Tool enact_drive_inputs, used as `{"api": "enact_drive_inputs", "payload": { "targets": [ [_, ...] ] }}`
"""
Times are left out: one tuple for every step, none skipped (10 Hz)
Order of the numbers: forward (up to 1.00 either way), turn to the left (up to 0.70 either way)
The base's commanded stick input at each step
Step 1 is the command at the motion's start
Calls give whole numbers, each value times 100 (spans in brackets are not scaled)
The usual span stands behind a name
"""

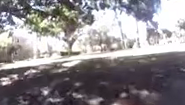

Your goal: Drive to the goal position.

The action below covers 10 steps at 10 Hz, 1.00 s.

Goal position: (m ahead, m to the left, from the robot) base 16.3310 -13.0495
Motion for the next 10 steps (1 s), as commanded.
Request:
{"api": "enact_drive_inputs", "payload": {
  "targets": [
    [70, 0],
    [70, 0],
    [70, 0],
    [70, 0],
    [70, -28],
    [70, -35],
    [70, -14],
    [70, 0],
    [70, 0],
    [70, 0]
  ]
}}
